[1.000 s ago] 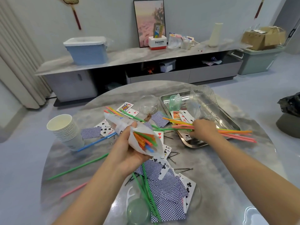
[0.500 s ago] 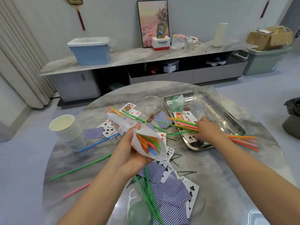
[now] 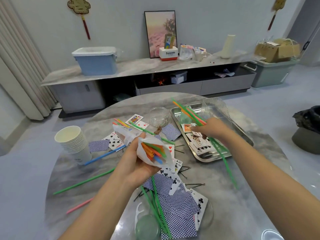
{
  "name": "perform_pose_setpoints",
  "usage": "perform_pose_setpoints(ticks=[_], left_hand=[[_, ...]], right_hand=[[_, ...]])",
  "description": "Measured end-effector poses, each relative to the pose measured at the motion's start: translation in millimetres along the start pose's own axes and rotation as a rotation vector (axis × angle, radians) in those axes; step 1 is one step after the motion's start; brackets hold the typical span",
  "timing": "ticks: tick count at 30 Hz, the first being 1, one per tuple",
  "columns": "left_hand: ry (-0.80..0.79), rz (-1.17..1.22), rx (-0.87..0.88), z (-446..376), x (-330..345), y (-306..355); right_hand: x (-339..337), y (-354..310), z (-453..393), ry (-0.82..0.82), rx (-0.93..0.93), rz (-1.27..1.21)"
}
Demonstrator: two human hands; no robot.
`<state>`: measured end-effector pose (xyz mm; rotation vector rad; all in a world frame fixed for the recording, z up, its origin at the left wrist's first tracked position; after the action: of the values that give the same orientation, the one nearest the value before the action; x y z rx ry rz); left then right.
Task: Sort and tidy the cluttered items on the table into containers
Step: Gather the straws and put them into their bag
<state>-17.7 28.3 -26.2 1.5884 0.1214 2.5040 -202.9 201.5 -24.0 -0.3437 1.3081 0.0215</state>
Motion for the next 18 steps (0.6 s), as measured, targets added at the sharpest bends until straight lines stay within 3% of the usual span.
perform_pose_setpoints(ticks=[10, 12, 18], left_hand=[[-0.001, 0.001, 0.042, 18, 5, -1], [-0.009, -0.005, 0.047, 21, 6, -2], [-0.015, -0.042, 0.052, 19, 0, -5]], right_hand=[[-30, -12, 65, 0.011, -0.107, -0.773], [-27, -3, 78, 0.094, -0.068, -0.931], [-3, 31, 103, 0.437, -0.026, -1.068]])
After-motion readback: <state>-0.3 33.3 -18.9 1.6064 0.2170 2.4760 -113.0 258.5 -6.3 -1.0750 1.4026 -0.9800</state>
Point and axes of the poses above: each hand's wrist, its own z-axis away from the middle knuckle, its own x-axis out of the palm, y = z × x, the point moved 3 cm from there along -z, towards the middle knuckle, and after that the axes turned 15 degrees about z, right-handed, at the moved point
